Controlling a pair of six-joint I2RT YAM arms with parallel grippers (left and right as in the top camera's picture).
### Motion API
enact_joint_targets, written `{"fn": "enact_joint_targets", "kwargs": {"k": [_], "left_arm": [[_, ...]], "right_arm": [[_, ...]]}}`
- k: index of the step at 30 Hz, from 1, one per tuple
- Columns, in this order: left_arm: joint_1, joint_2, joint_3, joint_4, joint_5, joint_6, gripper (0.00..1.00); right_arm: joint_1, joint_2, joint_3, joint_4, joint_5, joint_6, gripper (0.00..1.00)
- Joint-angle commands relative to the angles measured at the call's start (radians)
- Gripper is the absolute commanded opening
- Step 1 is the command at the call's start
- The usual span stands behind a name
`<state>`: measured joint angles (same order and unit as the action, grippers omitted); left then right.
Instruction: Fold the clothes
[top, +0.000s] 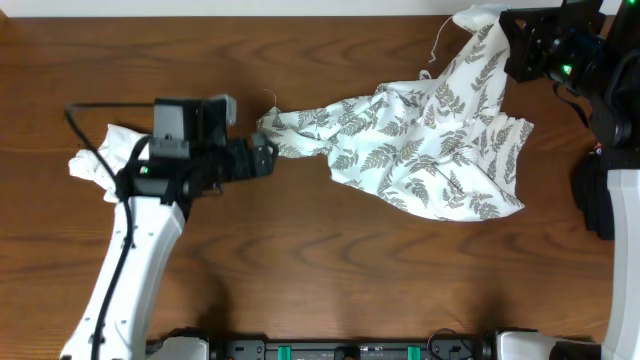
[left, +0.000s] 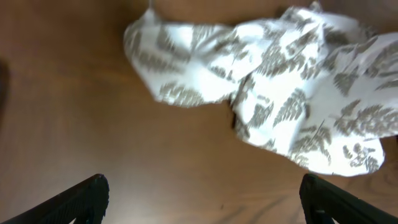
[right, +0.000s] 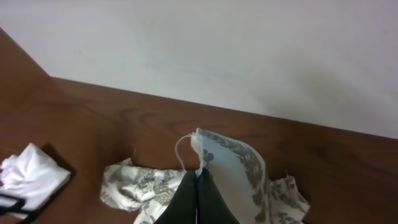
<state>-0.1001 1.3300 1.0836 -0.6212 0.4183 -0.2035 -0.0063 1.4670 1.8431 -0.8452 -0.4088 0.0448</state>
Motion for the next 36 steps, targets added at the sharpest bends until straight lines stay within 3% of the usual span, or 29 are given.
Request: {"fn": "enact_joint_targets", "kwargs": {"k": [1,4,17,23,28,30,35,36], "left_arm": [[-0.019,0.04,0.018,0.032,0.024,0.025,0.98],[-0.041,0.061,0.018,0.092,0.02,0.016,0.98],[-0.114,0.359,0.018,0.37,-0.07,0.054,0.98],[-0.114,0.494,0.018,0.437,-0.177,0.058,0.98],[-0.115,0.56,0.018,0.5,-0.184,0.058,1.0],[-0.115,0.578,0.018,0.519,-0.184,0.057,0.82],[-0.114,0.604,0.018,0.54,-0.181,0.046,0.13],[-0.114,0.597,0.019,0.539,-0.171,0.046,0.06]], "right_arm": [[-0.003,-0.003,0.002,-0.001,-0.115,-0.021,0.01],[0.008,-0.003,0.002,0.004,-0.213,-0.069,0.01],[0.032,-0.003,0.002,-0.035,-0.19,-0.069,0.01],[0.032,-0.003,0.002,-0.045,-0.19,-0.069,0.01],[0.032,-0.003,0.002,-0.06,-0.19,-0.069,0.01],[0.032,-0.003,0.002,-0.065,-0.19,-0.069,0.01],[0.032,-0.003,0.002,-0.074,-0.19,-0.069,0.01],[0.032,-0.003,0.002,-0.077,-0.19,-0.069,0.01]]}}
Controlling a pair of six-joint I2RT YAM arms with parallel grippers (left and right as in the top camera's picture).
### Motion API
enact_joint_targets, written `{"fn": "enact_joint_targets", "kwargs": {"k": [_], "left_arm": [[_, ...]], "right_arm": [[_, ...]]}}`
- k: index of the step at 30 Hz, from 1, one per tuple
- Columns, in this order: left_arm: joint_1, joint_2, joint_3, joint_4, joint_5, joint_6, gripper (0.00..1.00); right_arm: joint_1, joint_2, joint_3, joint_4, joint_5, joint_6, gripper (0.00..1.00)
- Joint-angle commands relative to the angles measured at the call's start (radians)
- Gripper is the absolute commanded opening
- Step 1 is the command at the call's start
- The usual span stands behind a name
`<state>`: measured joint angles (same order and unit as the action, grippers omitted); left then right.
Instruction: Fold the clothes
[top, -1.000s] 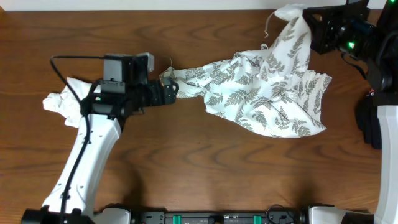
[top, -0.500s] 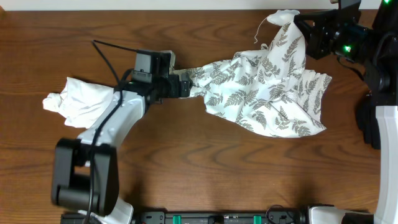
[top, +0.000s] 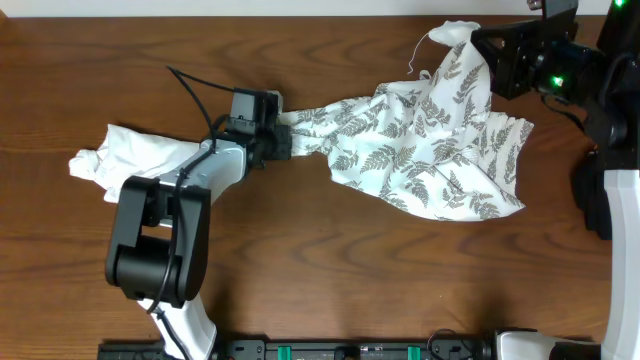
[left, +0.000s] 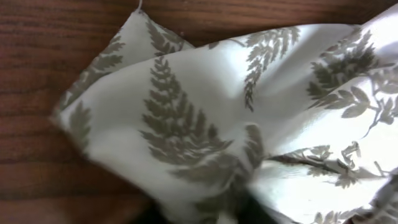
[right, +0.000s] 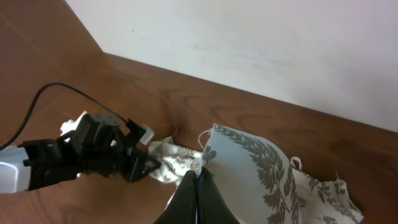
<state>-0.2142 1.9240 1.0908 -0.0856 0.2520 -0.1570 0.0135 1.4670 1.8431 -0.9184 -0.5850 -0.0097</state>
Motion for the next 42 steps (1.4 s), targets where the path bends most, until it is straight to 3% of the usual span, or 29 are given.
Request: {"fn": "enact_joint_targets", "kwargs": {"k": [1,5,12,16,23,28,31,32,33,34,35,36,39,42], "left_arm": [[0.0,-0.007,0.015,-0.001,-0.002,0.0,0.06],[0.021,-0.122,0.072,-0.117,-0.016,0.0,0.06],[0.103,-0.485,0.346,-0.458,-0.214,0.056,0.06],[0.146,-0.644,0.468,-0.525,-0.277,0.075,0.06],[0.192,-0.806,0.537,-0.592,-0.336,0.087,0.06],[0.19,-0.808,0.536,-0.713,-0.209,0.085,0.07],[0.19,-0.746,0.53,-0.801,-0.13,0.085,0.17],[0.19,-0.719,0.526,-0.824,-0.102,0.085,0.25],[0.19,-0.681,0.518,-0.846,-0.065,0.085,0.32],[0.189,-0.647,0.511,-0.863,-0.035,0.085,0.38],[0.185,-0.61,0.503,-0.878,-0.008,0.085,0.43],[0.177,-0.563,0.491,-0.887,0.021,0.085,0.47],[0.148,-0.421,0.461,-0.88,0.082,0.083,0.55],[0.113,-0.264,0.458,-0.861,0.114,0.061,0.58]], "right_arm": [[0.012,-0.003,0.002,-0.008,-0.012,-0.014,0.01],[0.012,-0.003,0.002,-0.027,0.113,-0.014,0.01],[0.003,-0.002,0.002,-0.058,0.632,0.058,0.01],[-0.022,0.004,0.002,-0.033,0.773,0.084,0.01],[-0.094,0.026,0.002,0.041,0.788,0.119,0.01],[-0.105,0.039,0.002,0.047,0.552,0.098,0.01],[-0.104,0.047,0.002,0.048,0.508,0.091,0.01],[-0.104,0.05,0.002,0.045,0.503,0.091,0.03],[-0.104,0.052,0.002,0.037,0.497,0.091,0.09],[-0.104,0.052,0.002,0.025,0.494,0.091,0.23],[-0.104,0.053,0.002,0.011,0.485,0.091,0.45],[-0.104,0.054,0.002,-0.006,0.468,0.091,0.62],[-0.104,0.054,0.002,-0.066,0.445,0.092,0.96],[-0.104,0.054,0.002,-0.134,0.445,0.118,0.99]]}}
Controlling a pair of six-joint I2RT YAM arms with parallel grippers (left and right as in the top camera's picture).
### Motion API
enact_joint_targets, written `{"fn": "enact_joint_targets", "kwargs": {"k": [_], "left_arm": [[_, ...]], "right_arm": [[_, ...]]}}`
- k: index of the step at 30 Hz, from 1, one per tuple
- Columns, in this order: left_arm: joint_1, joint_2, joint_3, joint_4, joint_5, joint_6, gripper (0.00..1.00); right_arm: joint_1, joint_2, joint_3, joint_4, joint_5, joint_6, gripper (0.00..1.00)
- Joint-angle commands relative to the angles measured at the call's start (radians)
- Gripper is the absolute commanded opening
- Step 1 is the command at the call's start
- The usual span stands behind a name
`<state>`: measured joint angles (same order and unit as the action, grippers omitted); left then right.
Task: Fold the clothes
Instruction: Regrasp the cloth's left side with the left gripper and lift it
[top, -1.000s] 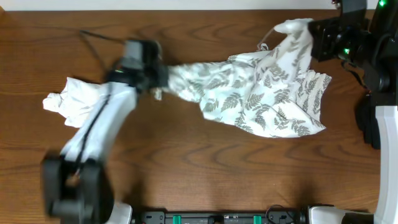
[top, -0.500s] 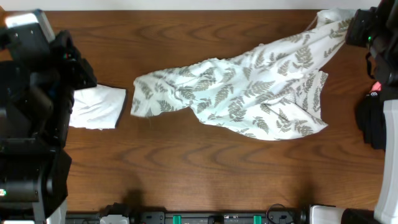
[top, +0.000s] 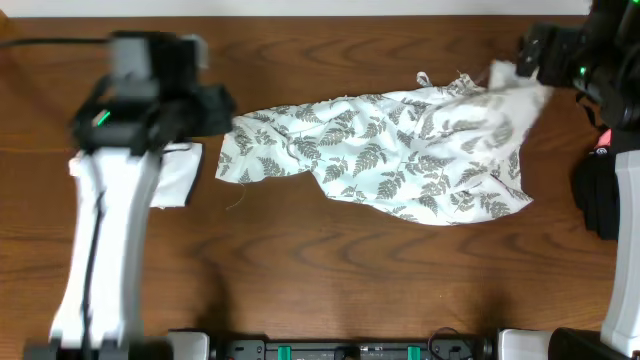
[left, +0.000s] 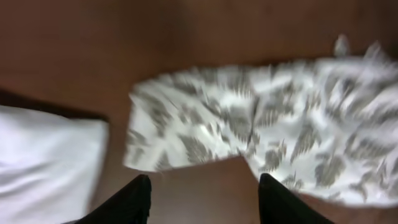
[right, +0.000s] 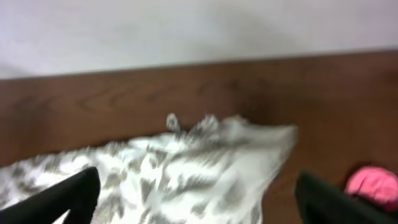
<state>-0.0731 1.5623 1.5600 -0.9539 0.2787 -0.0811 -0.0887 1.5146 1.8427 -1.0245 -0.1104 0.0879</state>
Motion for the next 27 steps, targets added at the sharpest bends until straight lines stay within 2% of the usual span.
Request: {"fn": "enact_joint_targets", "kwargs": {"k": [1,7,9,17,18,19,21,22,27], "left_arm": [[-0.041,0.153,-0.011,0.023,0.104,-0.031,0.6],[-0.109,0.399,-0.011,0.154,0.148,-0.101,0.63],[-0.129,0.463,-0.011,0.201,0.148,-0.101,0.68],[-0.163,0.589,-0.011,0.279,0.106,-0.128,0.69],[-0.164,0.594,-0.011,0.279,0.096,-0.134,0.66],[-0.164,0.599,-0.011,0.279,0.085,-0.14,0.54],[-0.164,0.6,-0.011,0.279,0.074,-0.142,0.14],[-0.164,0.597,-0.011,0.279,0.068,-0.142,0.06],[-0.151,0.521,0.019,0.228,0.067,-0.142,0.06]], "right_arm": [[-0.002,0.008,0.002,-0.05,-0.029,0.034,0.99],[0.014,0.022,-0.001,-0.143,-0.029,0.073,0.99],[0.027,0.027,-0.007,-0.156,-0.029,0.072,0.99],[0.043,0.037,-0.058,-0.161,-0.029,0.072,0.99],[0.043,0.037,-0.067,-0.161,-0.029,0.072,0.99],[0.043,0.037,-0.077,-0.159,-0.029,0.072,0.99],[0.043,0.037,-0.1,-0.15,-0.029,0.072,0.99],[0.043,0.037,-0.114,-0.143,-0.029,0.072,0.99],[0.044,0.037,-0.157,-0.126,-0.029,0.072,0.99]]}}
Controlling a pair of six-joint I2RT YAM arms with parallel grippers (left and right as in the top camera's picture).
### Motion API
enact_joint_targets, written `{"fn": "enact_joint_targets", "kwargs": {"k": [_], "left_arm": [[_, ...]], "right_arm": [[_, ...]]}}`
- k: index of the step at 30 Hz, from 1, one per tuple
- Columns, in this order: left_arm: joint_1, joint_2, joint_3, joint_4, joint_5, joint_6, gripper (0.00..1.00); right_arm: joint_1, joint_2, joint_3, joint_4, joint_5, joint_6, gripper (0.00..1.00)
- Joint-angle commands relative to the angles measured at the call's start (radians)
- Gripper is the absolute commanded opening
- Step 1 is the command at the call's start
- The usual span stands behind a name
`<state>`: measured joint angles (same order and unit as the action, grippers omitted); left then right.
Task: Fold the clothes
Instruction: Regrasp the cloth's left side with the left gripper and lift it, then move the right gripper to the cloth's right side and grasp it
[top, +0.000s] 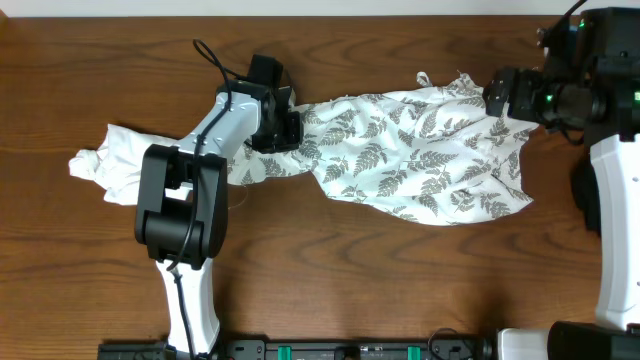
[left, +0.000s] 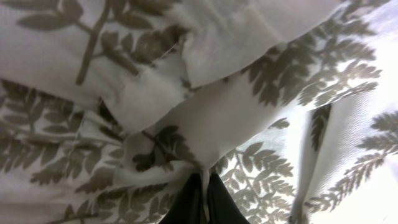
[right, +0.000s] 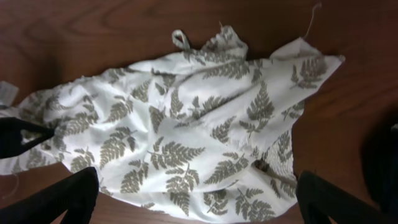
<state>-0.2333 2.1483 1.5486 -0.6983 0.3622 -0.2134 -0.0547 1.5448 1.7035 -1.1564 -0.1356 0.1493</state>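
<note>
A white garment with a grey fern print (top: 420, 150) lies rumpled across the wooden table (top: 330, 290), from the middle to the right. My left gripper (top: 287, 127) sits on its left part. In the left wrist view that gripper (left: 202, 193) is shut on a raised fold of the fern fabric (left: 205, 118). My right gripper (top: 503, 93) hovers over the garment's back right corner. In the right wrist view it (right: 198, 180) stands wide open with nothing held, and the whole garment (right: 186, 124) lies spread below it.
A crumpled plain white cloth (top: 112, 163) lies at the left, beside the left arm. The table's far edge runs along the top of the overhead view. The right arm's base (top: 590, 200) stands at the right edge, and a black rail (top: 350, 350) lines the front.
My left gripper was open and raised over the table's left side; now it is down on the garment's left part, shut on a fold. The right gripper is still open, slightly further left.
First the right gripper held the garment's back right corner raised while the left gripper was open by its left tip. Then the left gripper was at that tip. Later both were open and the garment lay flatter. Now the left gripper pinches a fold.
</note>
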Motion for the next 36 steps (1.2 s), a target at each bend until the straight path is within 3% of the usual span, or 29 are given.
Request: {"fn": "enact_joint_targets", "kwargs": {"k": [1,5,11,18,27,36], "left_arm": [[0.013,-0.095,0.048,-0.048,-0.016,-0.009,0.06],[0.027,-0.285,0.15,-0.098,-0.028,-0.009,0.06],[0.027,-0.584,0.29,-0.105,-0.205,-0.005,0.06],[0.027,-0.816,0.303,-0.114,-0.3,0.029,0.06],[0.023,-0.861,0.303,-0.176,-0.288,0.044,0.06],[-0.029,-0.862,0.303,-0.176,-0.288,0.044,0.06]], "right_arm": [[0.01,0.006,-0.02,0.006,-0.004,0.011,0.99],[0.01,0.006,-0.024,0.028,-0.003,0.01,0.99],[0.01,0.007,-0.046,0.057,-0.003,0.011,0.99],[0.023,0.008,-0.252,0.162,-0.012,0.015,0.99],[0.085,0.01,-0.641,0.591,-0.303,0.0,0.99],[0.21,0.092,-0.816,0.826,-0.343,-0.041,0.94]]}}
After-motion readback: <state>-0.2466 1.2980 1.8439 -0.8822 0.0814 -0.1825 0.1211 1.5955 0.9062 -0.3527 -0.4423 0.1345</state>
